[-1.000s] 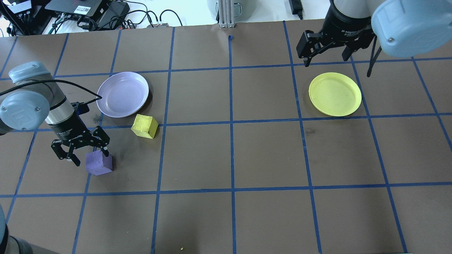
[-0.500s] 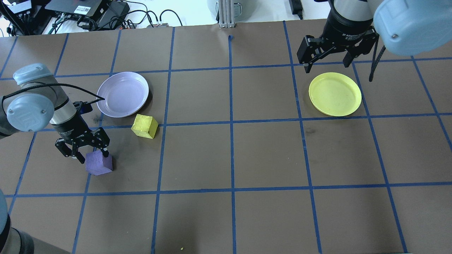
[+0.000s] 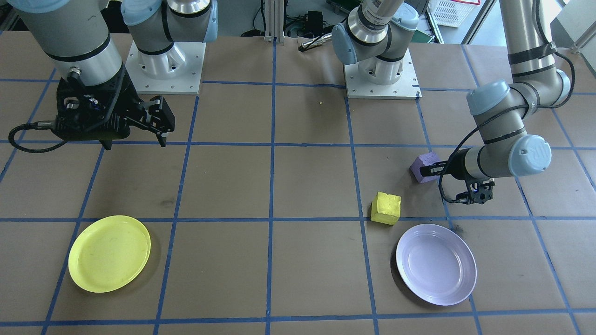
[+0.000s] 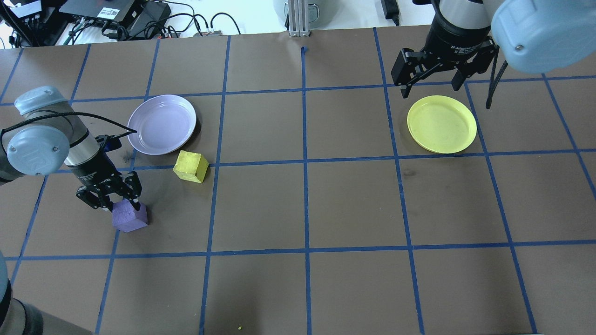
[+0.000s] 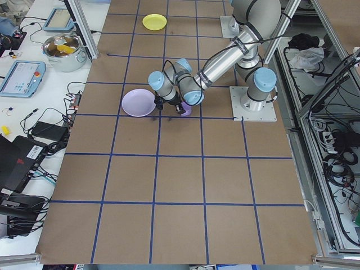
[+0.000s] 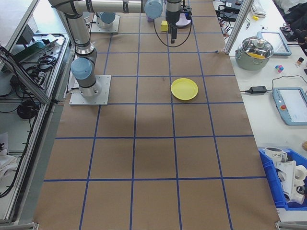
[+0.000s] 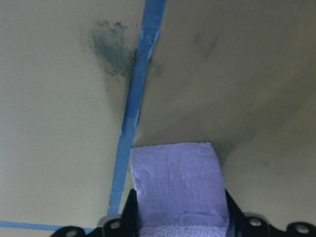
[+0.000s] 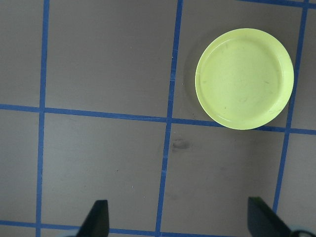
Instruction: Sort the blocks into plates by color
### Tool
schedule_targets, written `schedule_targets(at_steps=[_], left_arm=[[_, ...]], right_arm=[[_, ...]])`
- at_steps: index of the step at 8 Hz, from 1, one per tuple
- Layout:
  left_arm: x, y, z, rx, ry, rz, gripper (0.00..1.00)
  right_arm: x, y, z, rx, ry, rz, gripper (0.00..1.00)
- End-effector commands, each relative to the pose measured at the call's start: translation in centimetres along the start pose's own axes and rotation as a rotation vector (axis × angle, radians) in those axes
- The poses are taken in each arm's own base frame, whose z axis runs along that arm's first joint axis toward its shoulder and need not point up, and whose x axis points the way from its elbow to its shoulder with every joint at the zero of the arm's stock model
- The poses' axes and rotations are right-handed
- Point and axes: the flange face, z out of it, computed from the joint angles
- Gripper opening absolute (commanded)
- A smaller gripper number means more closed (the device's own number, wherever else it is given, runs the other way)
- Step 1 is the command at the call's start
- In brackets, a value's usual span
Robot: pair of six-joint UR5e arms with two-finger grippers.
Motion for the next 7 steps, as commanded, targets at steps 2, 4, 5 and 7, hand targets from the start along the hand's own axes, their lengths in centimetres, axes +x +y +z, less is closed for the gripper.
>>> schedule_targets(at_steps=[2, 4, 5, 7], left_arm=[[0.0, 0.1, -1.3, 0.041, -0.01, 0.118, 0.23], [0.4, 1.0, -4.5, 0.071, -0.017, 0.137, 0.13], [0.7, 0.5, -8.1, 0.074, -0.016, 0.146, 0.13], [0.3, -2.9, -16.3, 0.115, 0.013, 0.152, 0.12]], right_arm=[[0.0, 0.0, 0.8, -0.012, -0.002, -0.012, 1.0], [0.0, -0.1, 0.7, -0.007, -0.004, -0.012, 1.0], [0.0, 0.0, 0.7, -0.006, -0.003, -0.01, 1.0], [0.0, 0.0, 0.7, -0.007, -0.003, -0.012, 1.0]])
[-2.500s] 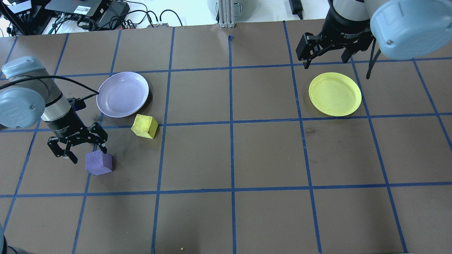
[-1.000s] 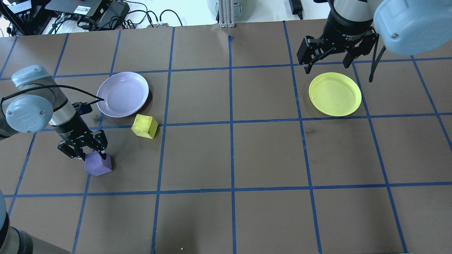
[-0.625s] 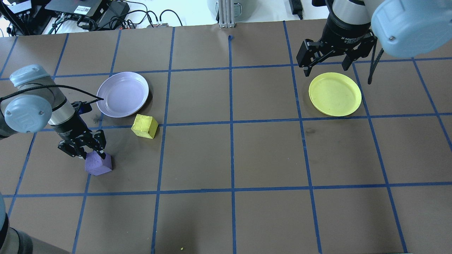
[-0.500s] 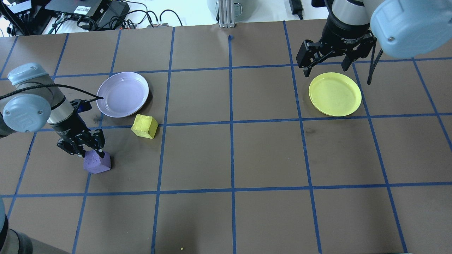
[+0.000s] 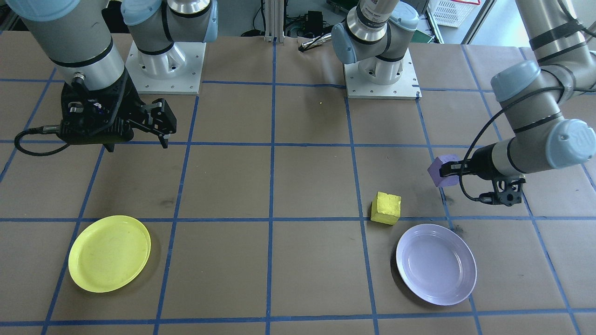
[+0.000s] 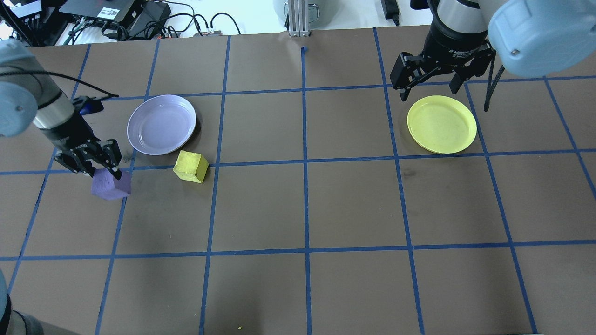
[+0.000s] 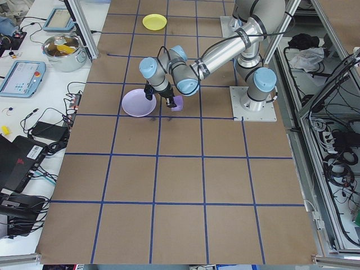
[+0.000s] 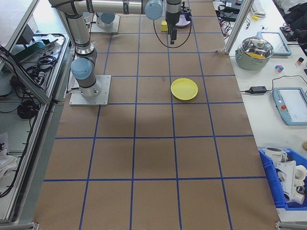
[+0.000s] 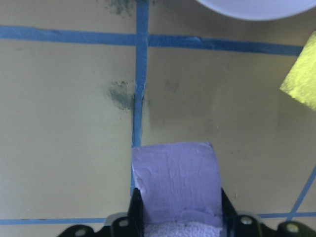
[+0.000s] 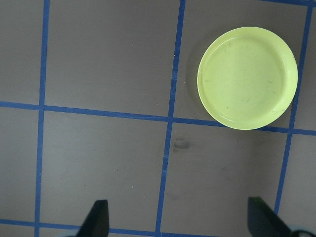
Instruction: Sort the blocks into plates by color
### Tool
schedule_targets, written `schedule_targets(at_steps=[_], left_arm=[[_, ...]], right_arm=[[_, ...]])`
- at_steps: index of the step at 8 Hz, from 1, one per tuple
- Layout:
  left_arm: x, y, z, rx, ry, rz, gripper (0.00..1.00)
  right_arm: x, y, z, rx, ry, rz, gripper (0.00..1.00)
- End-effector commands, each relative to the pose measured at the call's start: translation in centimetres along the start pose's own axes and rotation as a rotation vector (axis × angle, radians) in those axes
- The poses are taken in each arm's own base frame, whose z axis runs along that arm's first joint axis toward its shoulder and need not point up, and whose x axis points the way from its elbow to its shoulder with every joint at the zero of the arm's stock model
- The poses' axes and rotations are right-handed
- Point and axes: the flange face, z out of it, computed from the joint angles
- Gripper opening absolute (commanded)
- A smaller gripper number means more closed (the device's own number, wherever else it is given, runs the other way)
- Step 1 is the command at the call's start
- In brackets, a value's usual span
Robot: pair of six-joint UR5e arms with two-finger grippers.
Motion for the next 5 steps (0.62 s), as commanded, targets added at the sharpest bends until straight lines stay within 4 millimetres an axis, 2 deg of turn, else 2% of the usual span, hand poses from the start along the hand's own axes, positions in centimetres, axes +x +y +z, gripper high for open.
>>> schedule_targets(at_steps=[1, 2, 3, 5], left_arm=[[-1.0, -7.3, -7.5, 0.043, 0.017, 0.039, 0.11], [0.9, -10.6, -8.2, 0.068, -0.006, 0.077, 0.12], [3.2, -13.0, -8.3, 0.086, -0.029, 0.113, 0.11], [3.9, -15.6, -6.6, 0.127, -0.042, 0.127, 0.12]], right_arm=[[0.0, 0.1, 0.0, 0.001, 0.003, -0.002, 1.0], [0.0, 0.1, -0.1, 0.003, 0.003, -0.002, 1.0], [0.0, 0.1, 0.0, 0.001, 0.003, -0.002, 1.0], [0.0, -0.2, 0.4, -0.006, 0.001, -0.002, 1.0]])
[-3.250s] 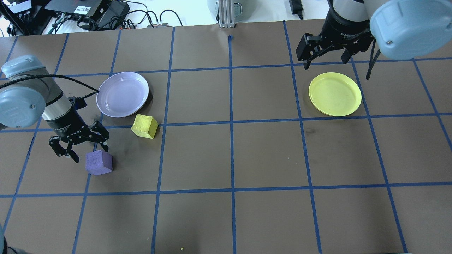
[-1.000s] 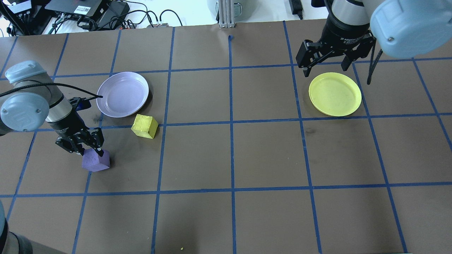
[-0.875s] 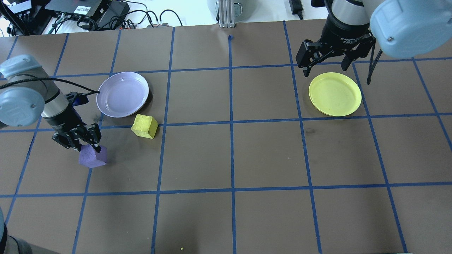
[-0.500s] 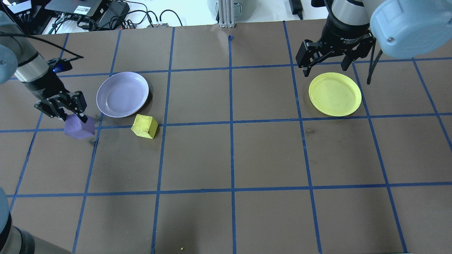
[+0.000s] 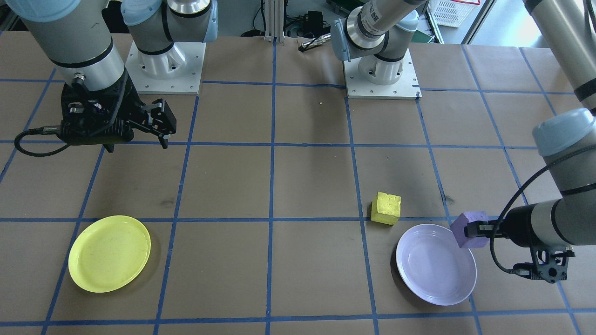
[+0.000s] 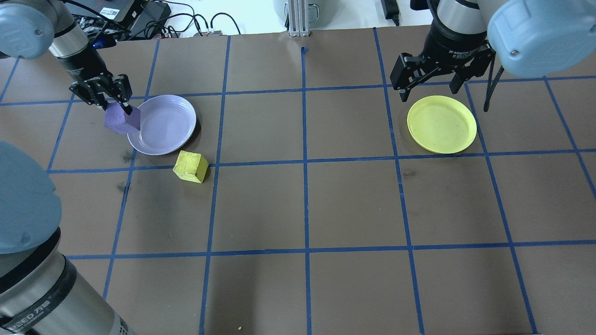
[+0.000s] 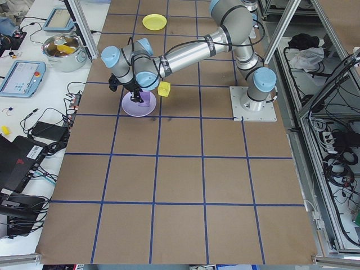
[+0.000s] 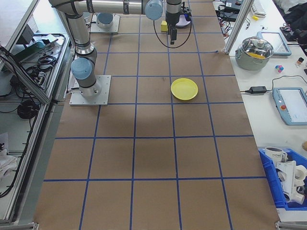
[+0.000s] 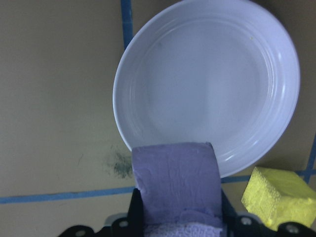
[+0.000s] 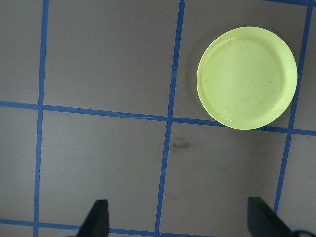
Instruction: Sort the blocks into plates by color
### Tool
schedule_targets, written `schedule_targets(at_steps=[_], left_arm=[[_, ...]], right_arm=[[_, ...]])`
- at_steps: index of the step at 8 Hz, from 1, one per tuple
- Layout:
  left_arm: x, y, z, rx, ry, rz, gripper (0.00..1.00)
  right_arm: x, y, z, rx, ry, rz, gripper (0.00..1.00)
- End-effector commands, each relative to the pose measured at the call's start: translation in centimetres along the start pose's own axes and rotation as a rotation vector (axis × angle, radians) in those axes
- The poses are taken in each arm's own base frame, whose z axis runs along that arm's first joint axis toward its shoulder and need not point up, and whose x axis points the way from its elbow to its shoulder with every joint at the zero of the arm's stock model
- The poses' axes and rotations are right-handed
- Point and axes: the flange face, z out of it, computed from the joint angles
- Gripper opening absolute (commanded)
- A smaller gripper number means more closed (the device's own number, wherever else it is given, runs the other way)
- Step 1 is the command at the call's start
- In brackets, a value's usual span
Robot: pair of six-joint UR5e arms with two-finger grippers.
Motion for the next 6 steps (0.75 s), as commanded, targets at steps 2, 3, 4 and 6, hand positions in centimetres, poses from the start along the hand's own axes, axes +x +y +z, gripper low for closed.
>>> schedule_targets(at_steps=[2, 3, 4, 6], left_arm=[[0.68, -3.06, 2.24, 0.024, -0.015, 0.019, 0.24], [0.61, -3.72, 1.94, 0.075, -0.03, 0.017, 0.28], [0.57, -3.83, 1.8, 0.087, -0.034, 0.018, 0.61], [0.69, -3.82, 1.9, 0.084, -0.033, 0.019, 0.85]], right_arm=[[0.0, -0.12, 0.33, -0.006, -0.001, 0.0, 1.0], [0.0, -0.13, 0.32, -0.005, -0.001, -0.001, 1.0], [0.0, -0.13, 0.32, -0.005, -0.001, 0.0, 1.0], [0.0, -0.13, 0.32, -0.005, -0.001, 0.0, 1.0]])
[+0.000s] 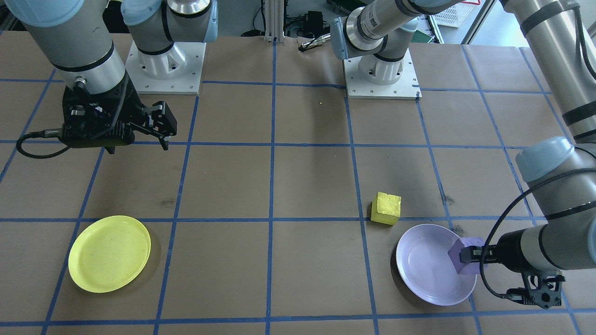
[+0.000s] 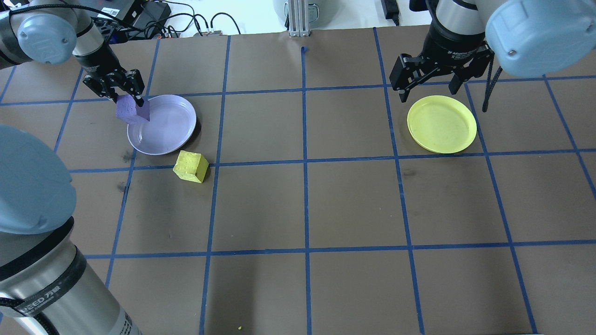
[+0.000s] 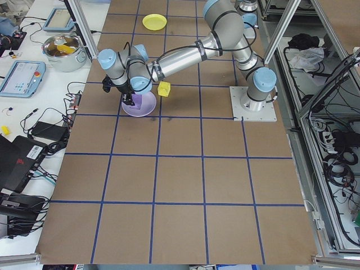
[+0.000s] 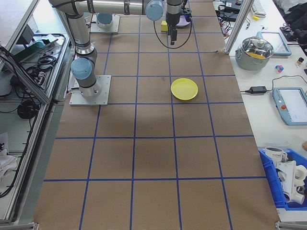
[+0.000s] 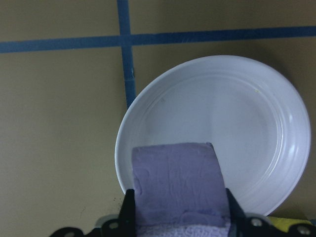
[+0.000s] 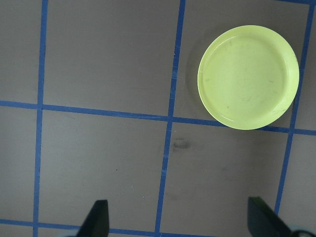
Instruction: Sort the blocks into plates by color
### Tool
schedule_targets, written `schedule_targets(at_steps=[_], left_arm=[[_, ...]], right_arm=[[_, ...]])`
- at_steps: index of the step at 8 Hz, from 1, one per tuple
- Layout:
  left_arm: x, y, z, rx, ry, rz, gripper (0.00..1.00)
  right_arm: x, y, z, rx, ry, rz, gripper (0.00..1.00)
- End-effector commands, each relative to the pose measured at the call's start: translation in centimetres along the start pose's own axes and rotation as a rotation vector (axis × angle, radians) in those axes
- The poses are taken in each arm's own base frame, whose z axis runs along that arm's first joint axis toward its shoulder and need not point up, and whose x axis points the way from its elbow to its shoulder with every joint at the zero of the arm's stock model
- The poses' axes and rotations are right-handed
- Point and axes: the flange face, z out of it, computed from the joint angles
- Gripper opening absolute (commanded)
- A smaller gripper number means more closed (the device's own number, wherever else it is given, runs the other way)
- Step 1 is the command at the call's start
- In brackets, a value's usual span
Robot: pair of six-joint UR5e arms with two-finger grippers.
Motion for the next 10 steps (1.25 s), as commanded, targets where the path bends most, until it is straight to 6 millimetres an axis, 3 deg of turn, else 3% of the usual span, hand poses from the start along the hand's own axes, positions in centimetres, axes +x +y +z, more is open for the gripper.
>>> schedule_targets(at_steps=[1, 3, 4, 6, 7, 8, 10], left_arm=[[0.2, -0.1, 0.1, 0.004, -0.002, 0.002, 0.87], [0.9, -0.2, -0.1, 0.011, 0.007, 0.005, 0.87], [2.0, 0.3, -1.5, 0.025, 0.002, -0.002, 0.87], [7.2, 3.1, -6.6, 0.074, -0.001, 0.052, 0.87], [10.3, 5.5, -5.8, 0.048, 0.008, 0.097, 0.87], [12.3, 7.7, -2.4, 0.021, 0.002, 0.219, 0.87], [12.7, 11.2, 2.7, 0.063, -0.022, 0.306, 0.88]], right_arm=[[0.0, 0.0, 0.0, 0.002, -0.001, 0.0, 1.0], [0.0, -0.2, -0.2, 0.017, 0.003, 0.001, 1.0], [0.0, -0.2, -0.2, 0.017, 0.005, -0.001, 1.0], [0.0, -0.2, -0.2, 0.017, 0.005, -0.001, 1.0], [0.0, -0.2, -0.2, 0.017, 0.003, 0.001, 1.0], [0.0, -0.2, -0.2, 0.017, 0.003, -0.001, 1.0], [0.0, -0.2, -0.2, 0.017, 0.005, -0.002, 1.0]])
